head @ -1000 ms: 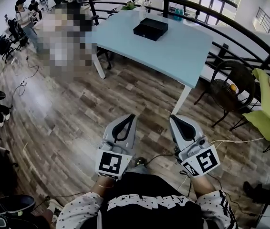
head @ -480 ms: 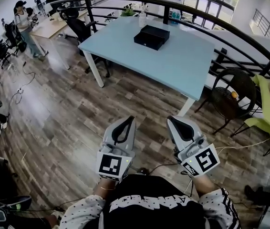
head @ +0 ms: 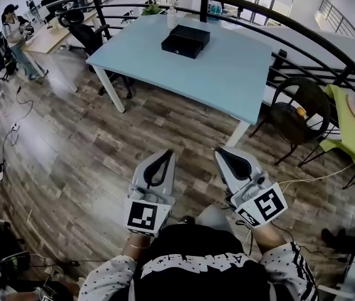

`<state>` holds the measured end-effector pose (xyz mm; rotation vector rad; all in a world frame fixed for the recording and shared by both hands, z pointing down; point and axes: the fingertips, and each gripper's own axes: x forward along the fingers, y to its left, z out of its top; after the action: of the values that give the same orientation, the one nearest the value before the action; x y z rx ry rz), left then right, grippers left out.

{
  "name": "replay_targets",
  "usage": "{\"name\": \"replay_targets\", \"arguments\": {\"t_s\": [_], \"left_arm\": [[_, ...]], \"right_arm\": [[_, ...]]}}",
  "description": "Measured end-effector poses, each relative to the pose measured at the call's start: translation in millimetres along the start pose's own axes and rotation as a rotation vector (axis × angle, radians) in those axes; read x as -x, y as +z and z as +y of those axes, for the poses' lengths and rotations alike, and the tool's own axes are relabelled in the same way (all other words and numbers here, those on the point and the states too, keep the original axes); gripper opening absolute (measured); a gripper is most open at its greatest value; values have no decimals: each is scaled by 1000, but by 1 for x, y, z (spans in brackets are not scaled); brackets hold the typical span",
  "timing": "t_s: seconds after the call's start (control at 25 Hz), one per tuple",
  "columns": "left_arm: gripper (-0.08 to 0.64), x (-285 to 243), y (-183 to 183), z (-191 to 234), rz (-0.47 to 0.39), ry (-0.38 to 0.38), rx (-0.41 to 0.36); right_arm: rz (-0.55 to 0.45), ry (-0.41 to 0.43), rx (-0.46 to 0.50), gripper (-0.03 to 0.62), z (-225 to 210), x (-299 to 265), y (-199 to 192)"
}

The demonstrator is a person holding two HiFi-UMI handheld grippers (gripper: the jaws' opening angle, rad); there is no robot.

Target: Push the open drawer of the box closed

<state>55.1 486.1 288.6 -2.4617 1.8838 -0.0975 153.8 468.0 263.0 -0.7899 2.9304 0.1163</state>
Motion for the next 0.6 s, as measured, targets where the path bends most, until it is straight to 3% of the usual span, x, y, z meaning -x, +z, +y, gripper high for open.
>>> {"name": "replay_targets", "arguments": {"t_s": [0.24, 0.6], "left_arm": [[0, -8, -9, 10, 17, 29, -4], [0, -33, -11, 61, 25, 138, -35]], "right_arm": [[1, 32, -7, 0, -9, -14, -10], [-32, 143, -34, 0, -31, -80, -19]]}}
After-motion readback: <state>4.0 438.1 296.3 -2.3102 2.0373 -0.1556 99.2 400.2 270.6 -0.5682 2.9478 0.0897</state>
